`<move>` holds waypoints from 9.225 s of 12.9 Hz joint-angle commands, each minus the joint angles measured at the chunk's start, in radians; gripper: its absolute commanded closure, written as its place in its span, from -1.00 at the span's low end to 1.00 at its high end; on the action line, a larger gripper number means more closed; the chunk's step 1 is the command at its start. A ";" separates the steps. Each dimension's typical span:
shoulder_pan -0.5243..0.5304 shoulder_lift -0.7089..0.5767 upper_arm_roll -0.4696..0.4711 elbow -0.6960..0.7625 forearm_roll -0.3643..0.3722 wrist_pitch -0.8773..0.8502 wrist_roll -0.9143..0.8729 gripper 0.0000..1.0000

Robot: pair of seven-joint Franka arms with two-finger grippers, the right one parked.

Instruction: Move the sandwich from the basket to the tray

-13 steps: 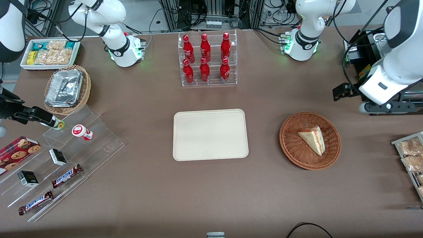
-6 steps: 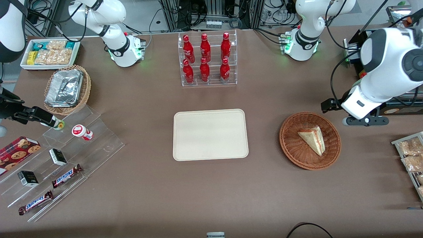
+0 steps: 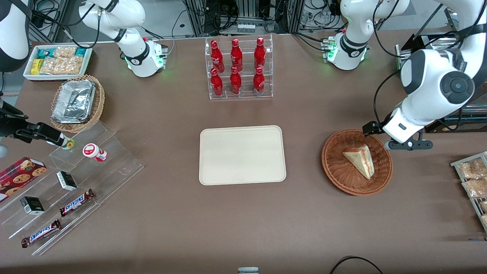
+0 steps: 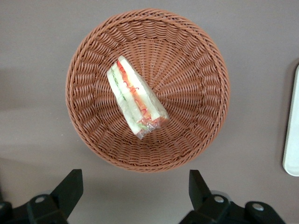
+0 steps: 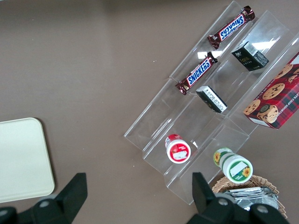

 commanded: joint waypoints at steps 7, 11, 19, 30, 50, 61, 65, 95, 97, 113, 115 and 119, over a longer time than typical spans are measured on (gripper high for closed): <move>-0.006 0.045 0.009 -0.083 -0.006 0.178 -0.286 -1.00; -0.008 0.088 0.009 -0.082 -0.006 0.223 -0.527 -1.00; -0.008 0.165 0.009 -0.080 -0.006 0.308 -0.614 -1.00; -0.008 0.249 0.009 -0.089 -0.006 0.385 -0.638 0.23; -0.297 0.390 -0.144 0.343 0.043 0.000 -0.613 1.00; -0.581 0.700 -0.136 0.708 0.072 -0.009 -0.888 1.00; -0.618 0.758 -0.138 0.773 0.115 -0.012 -0.959 1.00; -0.522 0.506 -0.135 0.787 0.114 -0.297 -0.801 -1.00; -0.458 0.470 -0.138 0.784 0.103 -0.369 -0.761 -1.00; 0.059 0.033 -0.138 0.426 -0.014 -0.489 0.047 -1.00; 0.086 0.004 -0.136 0.434 -0.008 -0.532 0.069 -1.00; 0.070 -0.028 -0.068 0.472 -0.005 -0.583 0.098 -1.00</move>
